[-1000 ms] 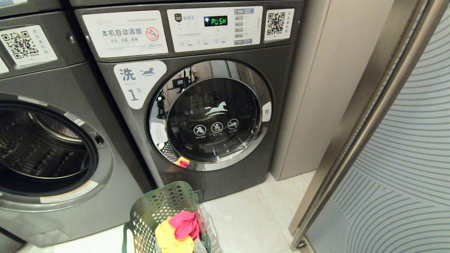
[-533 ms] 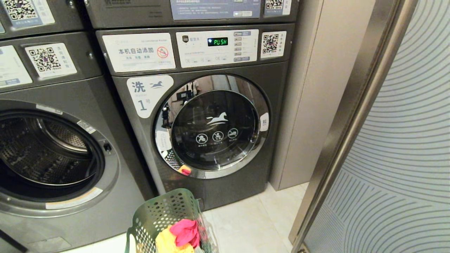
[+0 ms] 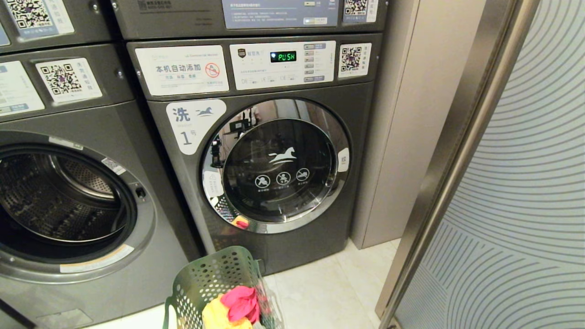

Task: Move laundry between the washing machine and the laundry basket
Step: Pick a cloth and place it into the basket

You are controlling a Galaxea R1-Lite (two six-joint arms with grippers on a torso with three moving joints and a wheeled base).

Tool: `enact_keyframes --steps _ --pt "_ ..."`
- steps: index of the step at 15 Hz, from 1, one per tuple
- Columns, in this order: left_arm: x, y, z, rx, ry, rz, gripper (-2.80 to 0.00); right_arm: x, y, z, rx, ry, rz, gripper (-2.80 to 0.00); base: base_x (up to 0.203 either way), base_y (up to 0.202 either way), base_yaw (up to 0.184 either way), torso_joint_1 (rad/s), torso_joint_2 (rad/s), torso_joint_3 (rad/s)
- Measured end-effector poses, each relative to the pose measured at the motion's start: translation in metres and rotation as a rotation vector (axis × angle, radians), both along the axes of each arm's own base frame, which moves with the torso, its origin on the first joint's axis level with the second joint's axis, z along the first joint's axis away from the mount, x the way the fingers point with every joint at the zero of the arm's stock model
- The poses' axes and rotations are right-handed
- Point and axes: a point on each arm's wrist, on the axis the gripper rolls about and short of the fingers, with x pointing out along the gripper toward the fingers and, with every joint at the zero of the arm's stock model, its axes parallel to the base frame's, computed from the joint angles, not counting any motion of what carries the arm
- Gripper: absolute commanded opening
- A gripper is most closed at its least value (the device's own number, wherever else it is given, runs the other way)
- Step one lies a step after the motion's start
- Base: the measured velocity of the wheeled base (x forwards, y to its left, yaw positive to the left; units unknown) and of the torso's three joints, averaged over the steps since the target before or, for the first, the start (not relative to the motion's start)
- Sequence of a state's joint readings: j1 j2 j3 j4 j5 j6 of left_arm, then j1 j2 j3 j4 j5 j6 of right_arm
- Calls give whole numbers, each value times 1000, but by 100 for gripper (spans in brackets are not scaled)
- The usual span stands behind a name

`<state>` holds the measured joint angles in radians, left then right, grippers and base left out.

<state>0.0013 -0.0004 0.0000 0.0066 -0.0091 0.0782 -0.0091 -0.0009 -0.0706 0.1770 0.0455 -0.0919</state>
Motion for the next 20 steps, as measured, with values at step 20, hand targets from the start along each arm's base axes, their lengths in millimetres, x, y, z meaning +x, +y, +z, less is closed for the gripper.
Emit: enact_keyframes --steps 20 --pt "0 0 0 1 0 0 -280 0 0 0 5 0 -1 -280 1 -2 83 2 2 2"
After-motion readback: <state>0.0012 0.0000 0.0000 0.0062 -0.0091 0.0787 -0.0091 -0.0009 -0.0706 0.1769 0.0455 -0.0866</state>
